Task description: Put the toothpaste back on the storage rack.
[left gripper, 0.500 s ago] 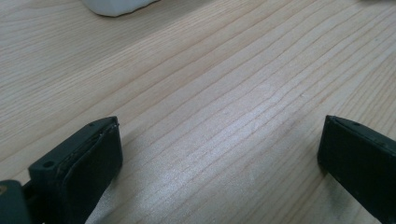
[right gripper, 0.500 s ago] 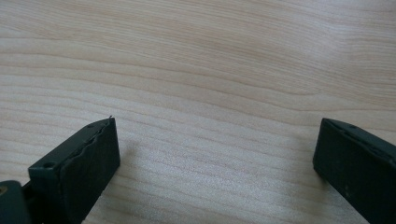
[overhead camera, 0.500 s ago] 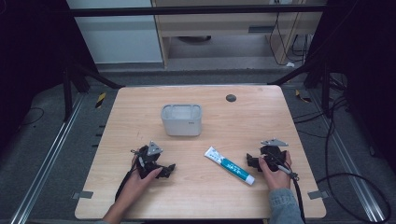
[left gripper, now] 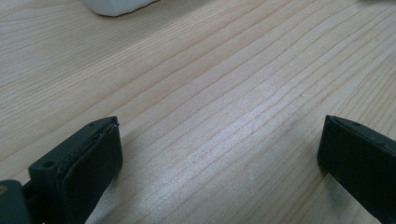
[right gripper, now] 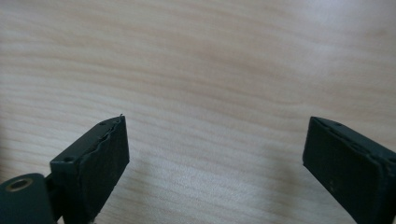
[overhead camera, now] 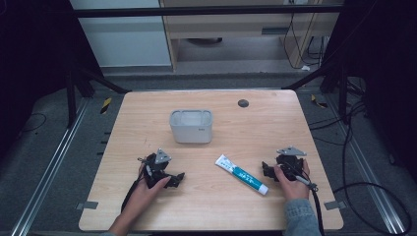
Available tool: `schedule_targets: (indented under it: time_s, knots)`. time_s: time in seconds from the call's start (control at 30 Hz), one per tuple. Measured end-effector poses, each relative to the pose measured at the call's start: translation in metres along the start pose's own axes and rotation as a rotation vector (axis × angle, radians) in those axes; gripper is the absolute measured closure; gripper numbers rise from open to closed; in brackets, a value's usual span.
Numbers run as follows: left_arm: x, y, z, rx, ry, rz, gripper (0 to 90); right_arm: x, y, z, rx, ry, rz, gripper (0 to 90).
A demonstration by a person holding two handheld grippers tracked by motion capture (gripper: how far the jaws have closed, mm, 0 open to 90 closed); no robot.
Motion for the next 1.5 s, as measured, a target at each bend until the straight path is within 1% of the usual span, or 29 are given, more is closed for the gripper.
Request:
schedule_targets:
  time_s: [0.1,0.13,0.17,0.2,0.23,0.27,0.3,0.33,0.4,0.43,0.47,0.5,0.53,0.63,0.77,0.83,0.87,0.9,0.93,0.97,1.1,1.13,1.17,1.2,1.23,1.27,1.3,1.43,1.5]
  knots:
    - [-0.001,-0.001,0.0,0.0,-0.001,-0.001,0.0,0.013,-0.011,0.0,-0.002,-0.019,-0.044,10.0]
    - [-0.001,-0.001,0.0,0.001,-0.001,0.0,0.0,0.017,-0.015,0.002,0.002,-0.037,-0.054,10.8]
    - [-0.001,-0.001,0.0,0.001,-0.001,0.0,0.0,0.017,-0.015,0.002,0.002,-0.037,-0.054,10.8]
    - [-0.001,-0.001,0.0,0.001,-0.001,-0.001,0.0,0.021,-0.019,0.005,0.012,-0.054,-0.063,11.8]
    - [-0.001,-0.001,0.0,0.001,-0.001,0.0,0.0,0.029,-0.026,0.015,0.058,-0.103,-0.075,12.7]
    - [-0.001,-0.001,0.0,0.001,-0.001,-0.001,0.0,0.031,-0.028,0.019,0.068,-0.117,-0.077,13.7]
    - [-0.001,-0.001,0.0,0.001,-0.001,-0.001,0.0,0.031,-0.028,0.019,0.068,-0.117,-0.077,13.7]
    - [-0.001,-0.001,0.0,0.001,-0.001,-0.001,0.0,0.038,-0.032,0.032,0.106,-0.156,-0.07,16.0]
    - [-0.001,-0.001,0.0,0.001,-0.001,0.0,0.0,0.044,-0.034,0.041,0.125,-0.188,-0.062,18.0]
    - [-0.001,-0.001,0.0,0.001,-0.001,0.0,0.0,0.044,-0.034,0.041,0.125,-0.188,-0.062,18.0]
    - [-0.001,-0.001,0.0,-0.001,0.001,0.0,0.0,0.047,-0.035,0.046,0.134,-0.208,-0.062,19.2]
    - [-0.001,-0.001,0.0,-0.001,0.001,0.0,0.0,0.05,-0.037,0.053,0.154,-0.215,-0.058,21.5]
    - [-0.001,-0.001,0.0,-0.001,0.001,0.0,0.0,0.054,-0.04,0.063,0.18,-0.237,-0.046,25.9]
    - [-0.001,-0.001,0.0,-0.001,0.001,0.0,0.0,0.061,-0.041,0.075,0.197,-0.265,-0.041,31.0]
    - [-0.001,-0.001,0.0,-0.001,0.001,0.0,0.0,0.072,-0.04,0.09,0.243,-0.337,-0.022,32.3]
    - [-0.001,-0.001,0.0,-0.001,0.001,0.0,0.0,0.076,-0.04,0.094,0.26,-0.354,-0.01,31.7]
    - [-0.001,-0.001,0.0,-0.001,0.001,0.0,0.0,0.076,-0.04,0.094,0.26,-0.354,-0.01,31.7]
    - [-0.001,-0.001,0.0,-0.001,0.001,0.0,0.0,0.081,-0.038,0.097,0.277,-0.368,0.014,30.7]
    - [-0.001,-0.001,0.0,-0.001,0.001,0.0,0.0,0.083,-0.037,0.098,0.281,-0.378,0.027,30.5]
    - [-0.001,-0.001,0.0,-0.001,0.001,0.0,0.0,0.083,-0.037,0.098,0.281,-0.378,0.027,30.5]
    - [-0.001,-0.001,0.0,-0.004,0.003,0.001,0.0,0.087,-0.033,0.102,0.31,-0.398,0.095,31.0]
    - [0.0,-0.001,0.001,-0.006,0.004,0.001,0.0,0.089,-0.032,0.105,0.318,-0.42,0.123,32.4]
    - [0.0,-0.001,0.001,-0.006,0.004,0.001,0.0,0.089,-0.032,0.105,0.318,-0.42,0.123,32.4]
    - [0.0,0.0,0.001,-0.006,0.004,0.002,0.0,0.09,-0.031,0.108,0.319,-0.439,0.146,33.5]
    - [0.0,0.0,0.001,-0.007,0.005,0.001,0.0,0.09,-0.031,0.108,0.319,-0.439,0.146,33.5]
    - [0.0,0.0,0.001,-0.008,0.005,0.001,0.0,0.09,-0.03,0.109,0.324,-0.451,0.159,34.1]
    - [0.0,0.0,0.001,-0.008,0.006,0.001,0.0,0.09,-0.029,0.11,0.332,-0.469,0.184,36.0]
    - [0.0,0.0,0.001,-0.008,0.006,0.001,0.0,0.091,-0.028,0.109,0.34,-0.481,0.218,38.0]
    - [0.0,0.0,0.001,-0.008,0.007,0.001,0.0,0.091,-0.026,0.109,0.346,-0.472,0.225,38.7]
Point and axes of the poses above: each handheld gripper's, and its own axes: y roughly forward along the jaws, x roughly out of its top, z roughly to its left, the point moved 7 cm from there along y, roughly forward along the jaws, and after that the axes turned 10 degrees about -y, right-handed, at the moved point
